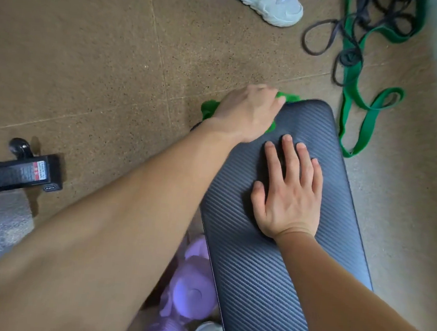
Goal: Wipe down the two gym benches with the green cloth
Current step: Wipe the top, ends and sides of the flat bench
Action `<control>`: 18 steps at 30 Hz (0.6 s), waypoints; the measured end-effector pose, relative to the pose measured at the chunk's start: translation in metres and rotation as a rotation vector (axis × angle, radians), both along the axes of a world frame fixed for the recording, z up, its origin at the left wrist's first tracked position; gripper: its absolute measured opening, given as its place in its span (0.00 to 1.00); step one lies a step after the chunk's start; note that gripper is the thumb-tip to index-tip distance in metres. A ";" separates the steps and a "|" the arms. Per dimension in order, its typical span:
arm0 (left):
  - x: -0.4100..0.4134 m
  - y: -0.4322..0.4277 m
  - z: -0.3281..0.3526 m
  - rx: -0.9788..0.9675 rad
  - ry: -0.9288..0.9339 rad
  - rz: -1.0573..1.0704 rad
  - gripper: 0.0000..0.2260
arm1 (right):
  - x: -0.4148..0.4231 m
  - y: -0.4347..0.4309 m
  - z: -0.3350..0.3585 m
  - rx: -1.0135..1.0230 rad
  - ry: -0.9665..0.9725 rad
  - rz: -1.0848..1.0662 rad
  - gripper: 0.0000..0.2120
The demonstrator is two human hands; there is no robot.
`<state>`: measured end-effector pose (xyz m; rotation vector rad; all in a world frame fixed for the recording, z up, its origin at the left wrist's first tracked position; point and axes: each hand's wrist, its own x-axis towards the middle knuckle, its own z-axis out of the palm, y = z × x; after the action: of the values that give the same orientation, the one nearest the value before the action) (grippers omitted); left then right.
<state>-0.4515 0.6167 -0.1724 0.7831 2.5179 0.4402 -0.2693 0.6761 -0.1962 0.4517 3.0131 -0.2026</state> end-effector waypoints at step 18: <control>-0.006 0.086 0.002 -0.104 -0.137 0.002 0.19 | -0.002 0.003 0.002 -0.102 0.043 -0.001 0.34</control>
<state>-0.4574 0.7031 -0.1701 0.6865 2.3936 0.3485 -0.2713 0.6789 -0.1942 0.4447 3.0264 -0.3689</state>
